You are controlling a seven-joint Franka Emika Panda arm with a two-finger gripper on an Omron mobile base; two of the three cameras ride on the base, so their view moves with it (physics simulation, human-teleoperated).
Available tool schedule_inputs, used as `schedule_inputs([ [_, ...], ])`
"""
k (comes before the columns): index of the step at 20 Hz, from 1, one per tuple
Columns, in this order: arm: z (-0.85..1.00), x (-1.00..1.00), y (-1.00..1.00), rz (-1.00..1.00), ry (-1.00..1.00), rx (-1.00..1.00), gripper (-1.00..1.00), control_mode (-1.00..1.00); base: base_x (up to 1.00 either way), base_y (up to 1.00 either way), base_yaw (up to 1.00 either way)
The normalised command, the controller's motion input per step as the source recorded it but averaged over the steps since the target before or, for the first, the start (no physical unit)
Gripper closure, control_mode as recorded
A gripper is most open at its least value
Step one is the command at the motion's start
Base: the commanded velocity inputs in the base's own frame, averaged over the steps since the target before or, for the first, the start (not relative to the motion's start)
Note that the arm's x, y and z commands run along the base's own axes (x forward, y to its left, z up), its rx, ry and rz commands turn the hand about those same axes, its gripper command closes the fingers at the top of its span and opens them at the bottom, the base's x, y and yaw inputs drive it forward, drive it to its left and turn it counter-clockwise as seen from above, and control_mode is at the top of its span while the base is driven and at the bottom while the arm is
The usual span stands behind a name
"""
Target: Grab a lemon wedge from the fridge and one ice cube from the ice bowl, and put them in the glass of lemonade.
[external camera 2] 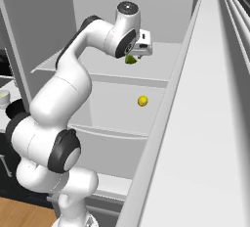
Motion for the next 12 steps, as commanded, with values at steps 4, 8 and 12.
schedule_inputs([
  [4, -0.21, 0.29, 0.00, 0.00, 0.03, 0.00, -1.00, -1.00, 0.00, 0.00, 0.00],
  [8, -0.28, -0.03, 0.00, 0.00, 0.08, 0.00, -1.00, -1.00, 0.00, 0.00, 0.00],
  [12, -0.06, -0.25, 0.00, 0.00, 0.02, 0.00, -1.00, -1.00, 0.00, 0.00, 0.00],
])
